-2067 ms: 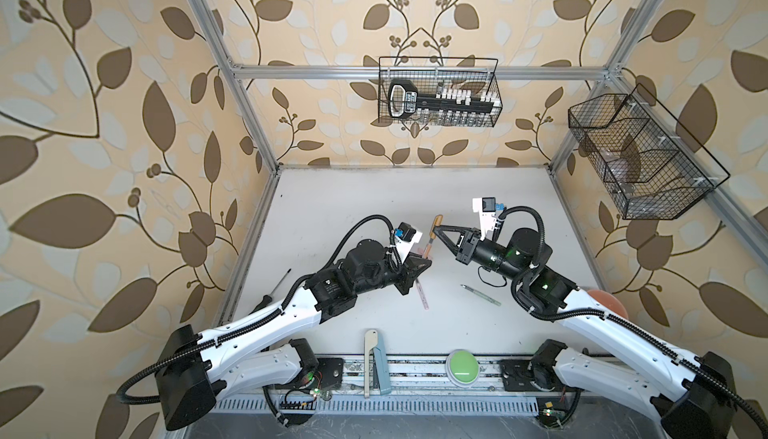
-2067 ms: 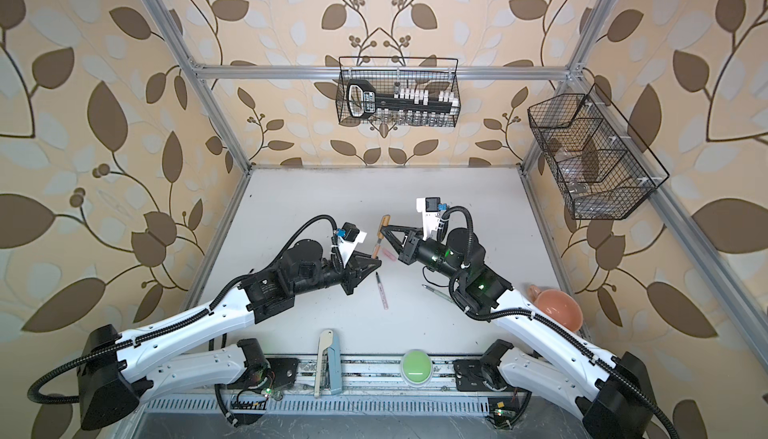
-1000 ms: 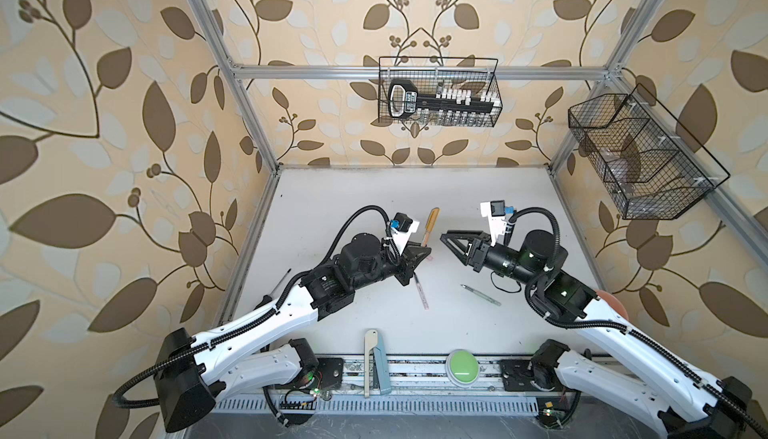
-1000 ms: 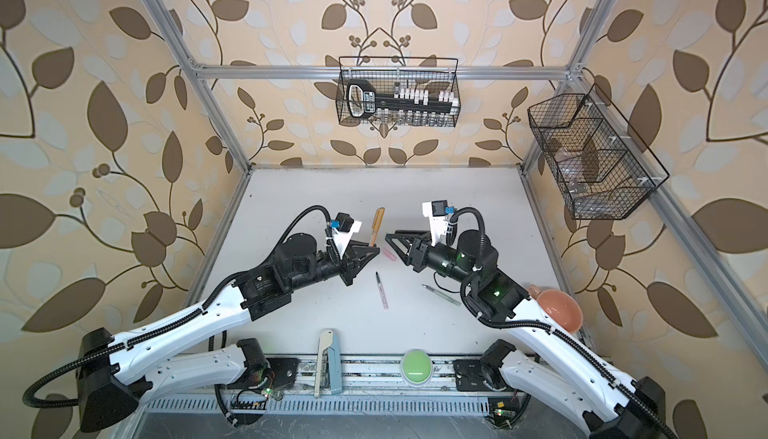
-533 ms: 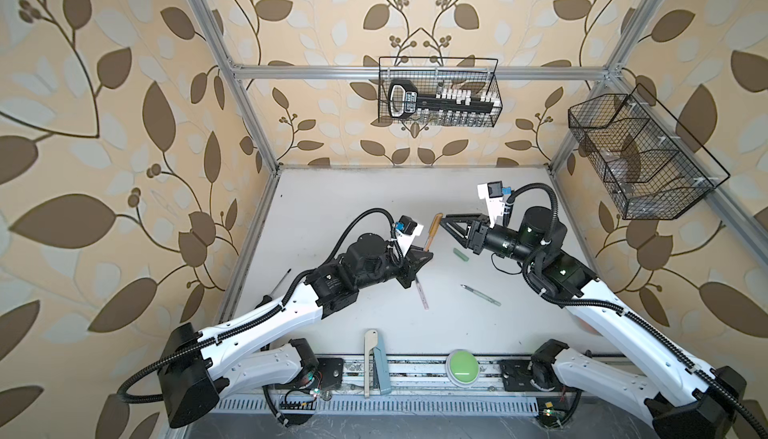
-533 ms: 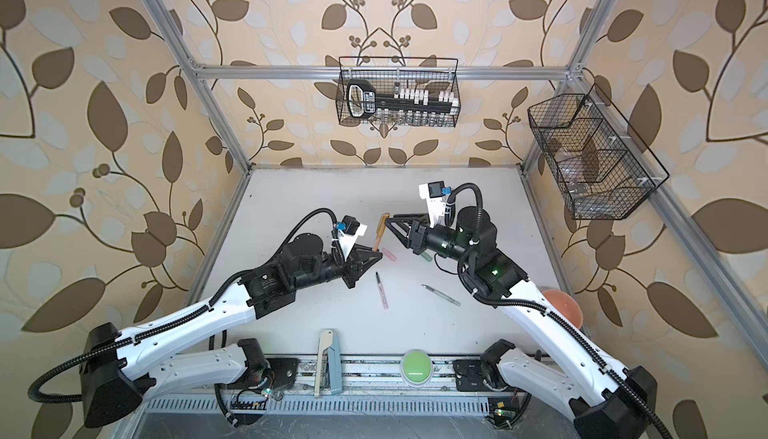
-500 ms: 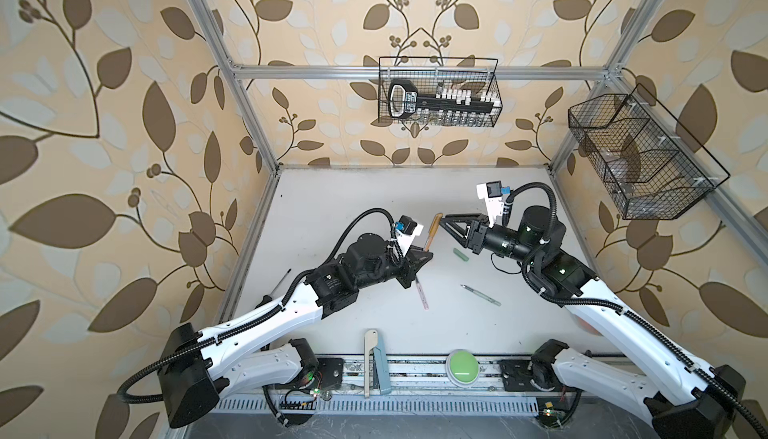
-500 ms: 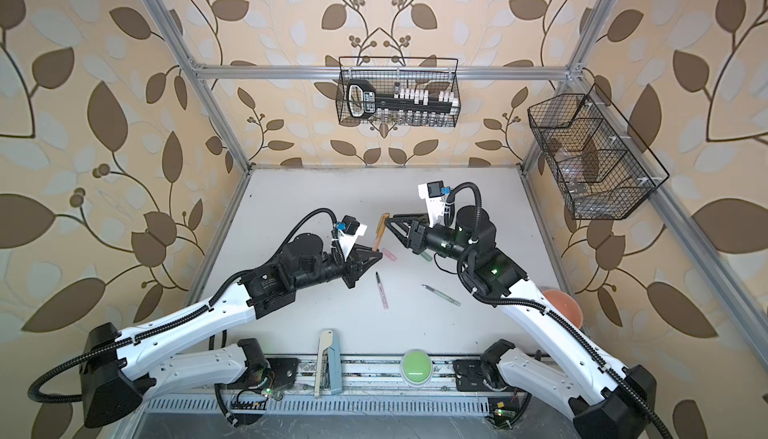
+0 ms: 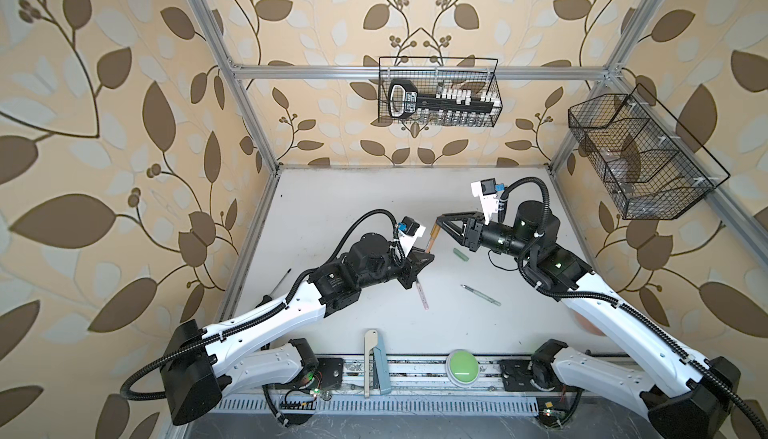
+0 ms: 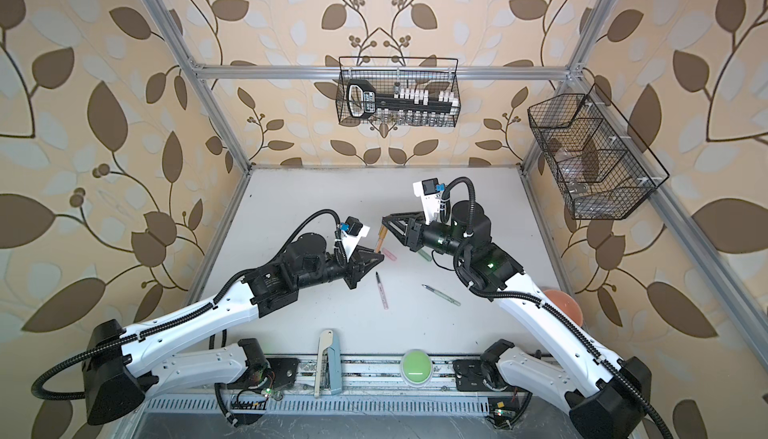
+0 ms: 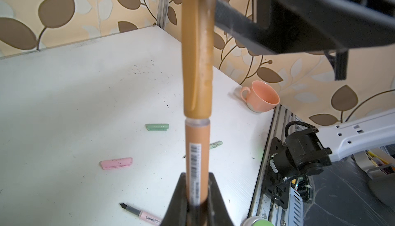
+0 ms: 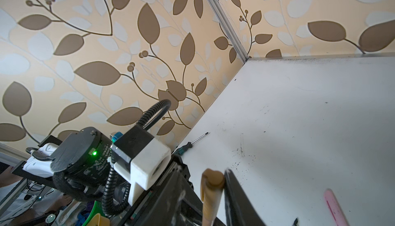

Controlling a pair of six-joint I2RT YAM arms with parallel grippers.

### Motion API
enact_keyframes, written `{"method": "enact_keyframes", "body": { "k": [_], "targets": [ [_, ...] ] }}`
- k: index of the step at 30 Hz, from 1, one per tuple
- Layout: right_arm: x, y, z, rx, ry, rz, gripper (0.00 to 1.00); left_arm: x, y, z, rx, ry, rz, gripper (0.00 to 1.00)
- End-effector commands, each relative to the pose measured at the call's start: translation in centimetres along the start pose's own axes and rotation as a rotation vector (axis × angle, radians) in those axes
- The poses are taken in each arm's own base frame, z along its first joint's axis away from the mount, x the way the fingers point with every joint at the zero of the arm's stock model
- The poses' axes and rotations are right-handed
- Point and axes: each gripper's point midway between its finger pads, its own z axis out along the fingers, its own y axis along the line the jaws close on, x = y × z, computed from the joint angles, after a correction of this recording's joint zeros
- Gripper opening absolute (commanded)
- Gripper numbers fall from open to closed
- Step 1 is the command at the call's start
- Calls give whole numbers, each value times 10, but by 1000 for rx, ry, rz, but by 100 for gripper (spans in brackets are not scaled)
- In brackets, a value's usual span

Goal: Insert the pens into the pen caps

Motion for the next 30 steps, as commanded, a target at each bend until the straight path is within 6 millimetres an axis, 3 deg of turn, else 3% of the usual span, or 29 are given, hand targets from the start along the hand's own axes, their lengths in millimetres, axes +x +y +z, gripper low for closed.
{"method": "enact_keyframes", "body": {
  "k": [1,22,30],
  "targets": [
    [-9,8,0,-24,-6,-24,33,-26,-12,-7,42,-68,17,0],
    [5,7,12,-63,44,27,2,-36,-11,-8,24,-92,47,0],
    [23,-1,10,-54,74,50,0,-67,0,-14,-77,-183,77,0]
  ]
}}
